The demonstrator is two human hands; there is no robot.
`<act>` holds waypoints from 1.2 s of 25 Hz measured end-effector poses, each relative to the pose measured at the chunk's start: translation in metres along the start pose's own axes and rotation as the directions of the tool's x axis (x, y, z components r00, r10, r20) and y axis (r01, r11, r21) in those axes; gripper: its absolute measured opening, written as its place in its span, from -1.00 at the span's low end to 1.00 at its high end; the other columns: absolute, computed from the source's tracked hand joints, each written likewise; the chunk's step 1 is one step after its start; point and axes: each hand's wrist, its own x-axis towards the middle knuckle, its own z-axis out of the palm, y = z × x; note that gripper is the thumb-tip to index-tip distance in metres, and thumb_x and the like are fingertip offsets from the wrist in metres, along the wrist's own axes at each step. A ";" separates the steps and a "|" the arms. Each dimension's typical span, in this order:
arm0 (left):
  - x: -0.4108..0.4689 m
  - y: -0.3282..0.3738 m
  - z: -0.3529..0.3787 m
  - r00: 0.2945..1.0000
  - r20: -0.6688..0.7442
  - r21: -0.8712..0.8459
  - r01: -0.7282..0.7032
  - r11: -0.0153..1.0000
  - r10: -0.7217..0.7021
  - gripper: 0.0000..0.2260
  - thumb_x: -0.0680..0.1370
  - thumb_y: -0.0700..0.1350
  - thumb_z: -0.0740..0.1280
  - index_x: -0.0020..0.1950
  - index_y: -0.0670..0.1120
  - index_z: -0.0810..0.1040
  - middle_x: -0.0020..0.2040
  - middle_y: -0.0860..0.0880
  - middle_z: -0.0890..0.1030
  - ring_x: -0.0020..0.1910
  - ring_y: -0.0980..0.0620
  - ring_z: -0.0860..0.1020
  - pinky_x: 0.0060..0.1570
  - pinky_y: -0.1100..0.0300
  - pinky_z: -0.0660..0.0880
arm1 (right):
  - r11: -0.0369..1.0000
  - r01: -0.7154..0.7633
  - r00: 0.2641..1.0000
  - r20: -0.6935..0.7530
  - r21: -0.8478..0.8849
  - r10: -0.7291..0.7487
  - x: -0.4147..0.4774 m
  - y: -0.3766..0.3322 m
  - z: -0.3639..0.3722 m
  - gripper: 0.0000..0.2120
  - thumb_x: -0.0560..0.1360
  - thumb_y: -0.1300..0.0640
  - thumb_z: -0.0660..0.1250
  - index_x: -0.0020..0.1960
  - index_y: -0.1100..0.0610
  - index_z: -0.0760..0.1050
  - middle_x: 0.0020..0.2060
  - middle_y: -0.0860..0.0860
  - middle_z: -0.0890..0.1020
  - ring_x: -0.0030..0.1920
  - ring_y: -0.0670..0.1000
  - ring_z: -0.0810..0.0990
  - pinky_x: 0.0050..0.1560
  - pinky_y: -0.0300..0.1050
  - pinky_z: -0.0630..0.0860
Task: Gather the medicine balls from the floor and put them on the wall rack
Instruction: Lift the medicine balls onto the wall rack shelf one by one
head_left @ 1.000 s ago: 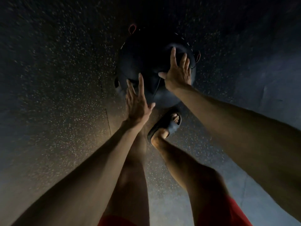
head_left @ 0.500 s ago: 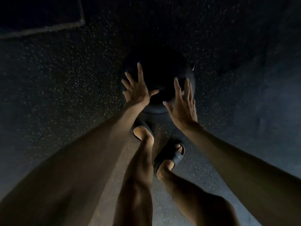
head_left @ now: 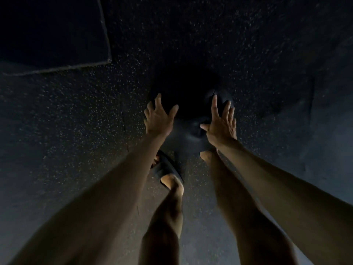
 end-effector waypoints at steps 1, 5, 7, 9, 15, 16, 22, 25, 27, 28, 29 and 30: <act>-0.011 -0.002 0.002 1.000 -0.005 0.020 -0.028 0.999 0.028 -0.23 0.55 0.31 0.23 0.62 0.01 0.01 0.57 -0.25 0.13 0.51 -0.28 0.17 0.40 -0.21 0.25 | 1.000 -0.016 0.999 0.027 -0.006 0.016 0.017 -0.005 -0.014 -0.05 0.57 -0.09 0.34 0.59 -0.15 -0.37 0.59 0.22 -0.25 0.59 0.28 -0.23 0.56 0.29 -0.05; -0.046 0.026 0.028 0.986 0.036 0.116 -0.167 0.979 0.164 0.01 0.42 0.43 0.31 0.62 0.10 -0.23 0.61 -0.23 -0.20 0.59 -0.27 -0.12 0.46 -0.27 0.11 | 0.998 -0.044 0.991 0.128 -0.052 0.050 0.082 -0.019 -0.076 -0.08 0.56 -0.12 0.35 0.60 -0.17 -0.29 0.61 0.20 -0.15 0.60 0.27 -0.10 0.53 0.31 0.07; -0.034 0.050 0.034 0.991 0.009 0.111 -0.136 0.984 0.136 0.03 0.41 0.39 0.36 0.60 0.14 -0.26 0.60 -0.22 -0.26 0.59 -0.26 -0.20 0.45 -0.33 0.16 | 0.998 -0.039 0.987 0.156 -0.046 0.046 0.103 -0.017 -0.096 -0.09 0.54 -0.16 0.36 0.61 -0.19 -0.24 0.62 0.17 -0.06 0.59 0.27 -0.03 0.50 0.33 0.12; -0.005 0.072 0.029 0.998 -0.003 0.101 -0.066 0.993 0.067 0.01 0.42 0.32 0.40 0.59 0.20 -0.27 0.61 -0.21 -0.25 0.59 -0.26 -0.21 0.40 -0.39 0.24 | 1.000 -0.011 0.988 0.153 -0.006 0.012 0.123 -0.013 -0.111 -0.12 0.52 -0.25 0.34 0.61 -0.18 -0.16 0.61 0.15 0.03 0.57 0.27 0.07 0.48 0.32 0.17; 0.079 0.104 -0.027 0.990 0.109 0.132 0.073 0.989 -0.088 -0.05 0.43 0.27 0.42 0.57 0.32 -0.21 0.63 -0.17 -0.16 0.60 -0.22 -0.13 0.38 -0.36 0.26 | 0.959 0.264 0.963 -0.083 0.106 -0.256 0.119 -0.024 -0.118 -0.28 0.57 -0.29 0.19 0.61 -0.02 0.05 0.57 0.19 0.11 0.56 0.21 0.11 0.48 0.26 0.25; 0.098 0.106 -0.037 0.984 0.146 0.134 0.086 0.987 -0.105 -0.06 0.43 0.27 0.42 0.57 0.32 -0.20 0.63 -0.18 -0.14 0.60 -0.23 -0.11 0.39 -0.34 0.24 | 0.949 0.307 0.949 -0.095 0.073 -0.299 0.112 -0.024 -0.115 -0.24 0.56 -0.29 0.21 0.62 -0.02 0.00 0.59 0.19 0.05 0.58 0.21 0.05 0.50 0.24 0.22; 0.215 0.115 -0.083 0.979 0.174 0.049 0.095 0.994 -0.103 -0.08 0.39 0.30 0.45 0.60 0.23 -0.01 0.61 -0.14 0.09 0.57 -0.17 0.13 0.52 -0.13 0.19 | 0.940 0.341 0.938 -0.055 -0.024 -0.342 0.135 -0.060 -0.126 -0.03 0.49 -0.34 0.28 0.63 -0.06 -0.25 0.60 0.19 -0.22 0.61 0.20 -0.22 0.57 0.25 0.00; 0.244 0.122 -0.095 0.985 0.067 -0.120 0.164 0.979 -0.157 -0.24 0.45 0.32 0.37 0.58 0.16 0.17 0.57 -0.11 0.24 0.54 -0.14 0.24 0.47 -0.18 0.26 | 0.955 0.293 0.955 -0.038 -0.051 -0.295 0.173 -0.101 -0.147 -0.08 0.51 -0.39 0.19 0.62 -0.10 -0.27 0.61 0.20 -0.19 0.61 0.22 -0.19 0.55 0.30 0.02; 0.245 0.136 -0.100 0.978 -0.063 -0.152 0.187 0.971 -0.198 -0.38 0.55 0.30 0.24 0.56 0.11 0.25 0.52 -0.12 0.31 0.50 -0.16 0.29 0.41 -0.28 0.28 | 0.965 0.252 0.967 -0.019 -0.074 -0.254 0.195 -0.124 -0.162 -0.11 0.51 -0.41 0.13 0.61 -0.12 -0.27 0.61 0.18 -0.17 0.61 0.21 -0.18 0.53 0.34 0.03; 0.240 0.143 -0.103 0.975 -0.105 -0.156 0.177 0.972 -0.195 -0.43 0.59 0.26 0.20 0.55 0.07 0.26 0.51 -0.15 0.32 0.48 -0.18 0.29 0.40 -0.29 0.28 | 0.971 0.226 0.974 -0.003 -0.079 -0.227 0.204 -0.132 -0.167 -0.13 0.52 -0.41 0.12 0.61 -0.13 -0.27 0.61 0.18 -0.17 0.61 0.21 -0.18 0.53 0.35 0.03; 0.233 0.147 -0.110 0.979 -0.135 -0.139 0.132 0.981 -0.151 -0.45 0.62 0.23 0.16 0.55 0.04 0.24 0.50 -0.17 0.30 0.47 -0.20 0.28 0.40 -0.28 0.27 | 0.977 0.199 0.980 0.019 -0.080 -0.199 0.211 -0.142 -0.171 -0.14 0.52 -0.41 0.11 0.61 -0.14 -0.27 0.61 0.17 -0.18 0.61 0.20 -0.19 0.53 0.36 0.02; 0.222 0.147 -0.114 0.984 -0.160 -0.111 0.065 0.992 -0.082 -0.44 0.62 0.23 0.15 0.56 0.02 0.22 0.52 -0.19 0.26 0.48 -0.20 0.26 0.41 -0.27 0.25 | 0.980 0.178 0.984 0.037 -0.085 -0.175 0.218 -0.151 -0.174 -0.15 0.53 -0.40 0.11 0.61 -0.15 -0.27 0.61 0.15 -0.18 0.61 0.20 -0.19 0.53 0.36 0.01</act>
